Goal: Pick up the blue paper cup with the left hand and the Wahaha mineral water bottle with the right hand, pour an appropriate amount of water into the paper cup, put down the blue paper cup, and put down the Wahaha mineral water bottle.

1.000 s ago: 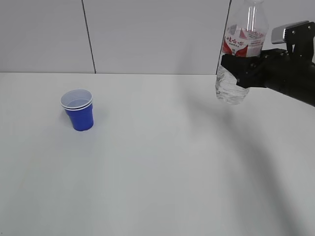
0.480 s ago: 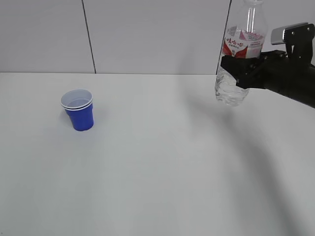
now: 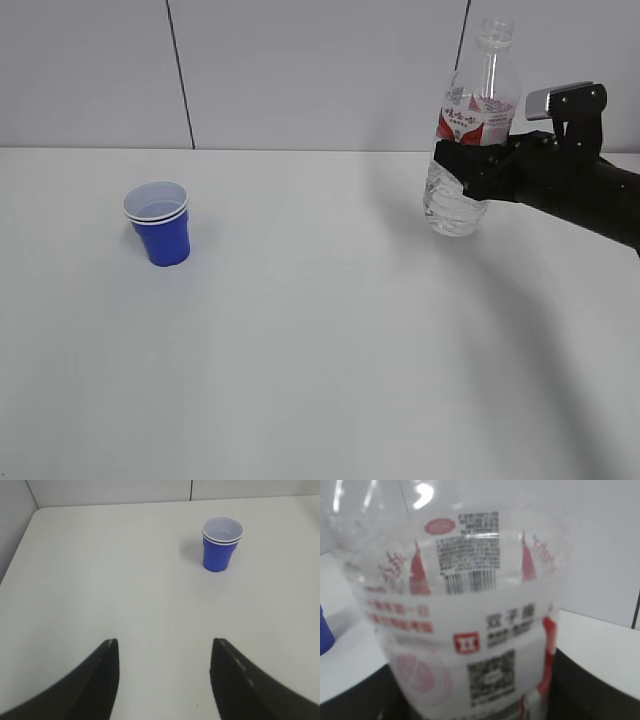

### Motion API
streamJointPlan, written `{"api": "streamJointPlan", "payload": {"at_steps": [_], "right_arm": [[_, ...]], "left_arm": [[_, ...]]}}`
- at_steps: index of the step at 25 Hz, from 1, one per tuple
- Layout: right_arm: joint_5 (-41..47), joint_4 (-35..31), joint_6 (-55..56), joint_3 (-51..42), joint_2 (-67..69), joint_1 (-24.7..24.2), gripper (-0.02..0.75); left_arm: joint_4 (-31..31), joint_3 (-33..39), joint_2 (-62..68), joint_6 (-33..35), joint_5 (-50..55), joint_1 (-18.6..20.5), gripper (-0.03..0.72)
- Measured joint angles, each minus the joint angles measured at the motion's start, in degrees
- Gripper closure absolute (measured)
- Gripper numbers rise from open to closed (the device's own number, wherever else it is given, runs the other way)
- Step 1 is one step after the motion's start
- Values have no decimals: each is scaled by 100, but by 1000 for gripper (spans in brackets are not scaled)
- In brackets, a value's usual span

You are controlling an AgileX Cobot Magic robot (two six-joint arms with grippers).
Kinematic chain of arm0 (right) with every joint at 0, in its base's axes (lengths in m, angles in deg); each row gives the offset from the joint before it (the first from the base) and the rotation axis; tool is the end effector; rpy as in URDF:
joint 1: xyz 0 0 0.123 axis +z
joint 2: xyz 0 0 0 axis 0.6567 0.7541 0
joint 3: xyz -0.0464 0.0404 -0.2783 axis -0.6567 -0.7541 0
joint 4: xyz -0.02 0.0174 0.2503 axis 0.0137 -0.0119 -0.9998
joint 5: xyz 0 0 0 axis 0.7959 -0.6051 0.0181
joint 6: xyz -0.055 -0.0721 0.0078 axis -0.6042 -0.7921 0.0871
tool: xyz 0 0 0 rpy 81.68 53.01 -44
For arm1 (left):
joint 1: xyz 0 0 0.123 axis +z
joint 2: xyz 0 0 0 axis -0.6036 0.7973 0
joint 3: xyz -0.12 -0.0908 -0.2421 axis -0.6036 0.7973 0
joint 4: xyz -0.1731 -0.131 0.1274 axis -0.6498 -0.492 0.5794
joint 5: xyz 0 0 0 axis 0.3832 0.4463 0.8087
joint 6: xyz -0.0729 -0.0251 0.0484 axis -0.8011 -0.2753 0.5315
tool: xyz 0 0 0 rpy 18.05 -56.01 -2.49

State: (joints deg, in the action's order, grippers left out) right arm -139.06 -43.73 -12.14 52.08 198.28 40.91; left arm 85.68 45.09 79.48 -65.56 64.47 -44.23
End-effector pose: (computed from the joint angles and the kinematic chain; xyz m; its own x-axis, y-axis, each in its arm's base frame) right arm 0.3823 0.0487 0.1617 -0.1240 -0.0693 -0.9899 -0.5483 0.8362 0.0101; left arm 0.0422 -0.0018 0.2891 -0.4847 0.0110 -0.8746 0.0675 0.9974 -0.0248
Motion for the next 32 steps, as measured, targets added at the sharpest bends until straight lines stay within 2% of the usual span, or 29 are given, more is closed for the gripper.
{"api": "streamJointPlan", "payload": {"at_steps": [7, 16, 25, 32], "right_arm": [[-59, 0, 4, 463, 491, 0, 337], [-63, 116, 4, 521, 560, 0, 337], [-72, 286, 4, 521, 560, 0, 337], [-72, 291, 4, 521, 560, 0, 337]], "left_arm": [[-42, 0, 0, 0, -81, 0, 285], [-67, 0, -73, 0, -60, 0, 378], [-123, -268, -613, 0, 1187, 0, 444], [-123, -228, -1024, 0, 1359, 0, 447]]}}
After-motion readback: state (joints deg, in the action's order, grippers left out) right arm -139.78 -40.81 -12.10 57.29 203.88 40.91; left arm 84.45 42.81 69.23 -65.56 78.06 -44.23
